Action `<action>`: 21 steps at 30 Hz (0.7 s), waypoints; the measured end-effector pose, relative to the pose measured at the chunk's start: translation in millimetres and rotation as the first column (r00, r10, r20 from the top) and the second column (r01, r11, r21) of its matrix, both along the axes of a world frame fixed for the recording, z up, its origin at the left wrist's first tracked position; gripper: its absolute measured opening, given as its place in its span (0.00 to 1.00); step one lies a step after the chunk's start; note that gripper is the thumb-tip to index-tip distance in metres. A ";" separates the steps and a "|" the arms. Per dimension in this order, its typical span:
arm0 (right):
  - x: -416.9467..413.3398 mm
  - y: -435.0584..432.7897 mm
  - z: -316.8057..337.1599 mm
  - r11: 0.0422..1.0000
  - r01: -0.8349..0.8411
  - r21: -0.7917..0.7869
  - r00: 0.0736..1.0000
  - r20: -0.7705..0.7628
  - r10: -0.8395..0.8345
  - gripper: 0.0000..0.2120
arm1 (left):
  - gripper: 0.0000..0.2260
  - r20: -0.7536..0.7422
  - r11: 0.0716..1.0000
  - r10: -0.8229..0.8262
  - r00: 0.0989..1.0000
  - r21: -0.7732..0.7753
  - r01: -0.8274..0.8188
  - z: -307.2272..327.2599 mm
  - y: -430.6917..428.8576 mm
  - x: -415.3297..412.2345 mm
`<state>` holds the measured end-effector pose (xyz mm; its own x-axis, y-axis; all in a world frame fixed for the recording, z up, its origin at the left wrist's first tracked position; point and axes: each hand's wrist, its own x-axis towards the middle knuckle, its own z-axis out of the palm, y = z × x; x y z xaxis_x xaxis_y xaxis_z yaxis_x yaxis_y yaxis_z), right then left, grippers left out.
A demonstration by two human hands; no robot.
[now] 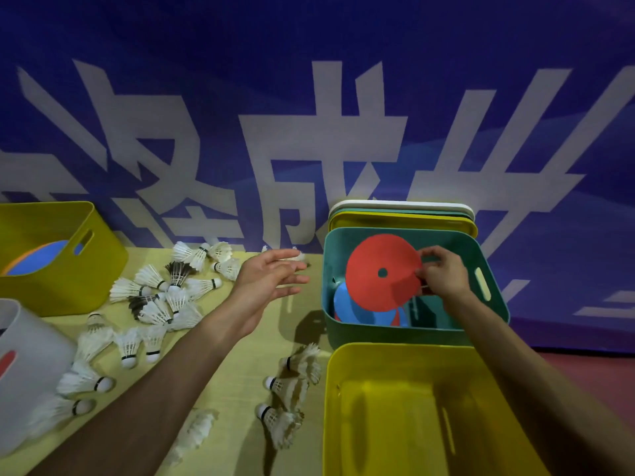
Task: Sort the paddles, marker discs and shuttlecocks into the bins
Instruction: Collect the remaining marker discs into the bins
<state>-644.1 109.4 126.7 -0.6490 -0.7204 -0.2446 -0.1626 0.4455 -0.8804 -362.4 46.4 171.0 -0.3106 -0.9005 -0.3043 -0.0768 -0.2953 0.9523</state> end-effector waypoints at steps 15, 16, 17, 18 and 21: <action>27.2 -19.9 -32.8 0.936 -0.177 0.305 0.899 -0.337 0.280 0.15 | 0.09 0.018 1.000 0.010 1.000 -0.024 -0.009 -5.8 6.3 36.2; 30.2 -20.7 -28.7 0.943 -0.187 0.275 0.891 -0.357 0.280 0.14 | 0.09 0.021 1.000 0.007 1.000 -0.024 -0.006 -7.1 6.7 36.9; 34.1 -21.7 -23.7 0.950 -0.200 0.239 0.884 -0.373 0.280 0.14 | 0.09 0.023 1.000 0.001 1.000 -0.024 0.000 -8.0 7.5 37.8; 38.8 -22.5 -18.5 0.955 -0.219 0.199 0.877 -0.389 0.282 0.13 | 0.09 0.025 1.000 -0.005 1.000 -0.026 0.006 -9.0 8.4 38.9; 60.0 -27.5 -2.2 0.949 -0.299 0.101 0.843 -0.438 0.312 0.12 | 0.08 0.038 0.999 -0.011 0.999 -0.034 0.013 -12.6 11.8 45.7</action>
<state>-584.0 81.9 124.6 -0.4415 -0.8972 -0.0073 -0.6638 0.3321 -0.6701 -316.7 58.2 158.3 -0.3102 -0.9068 -0.2855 -0.1166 -0.2618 0.9581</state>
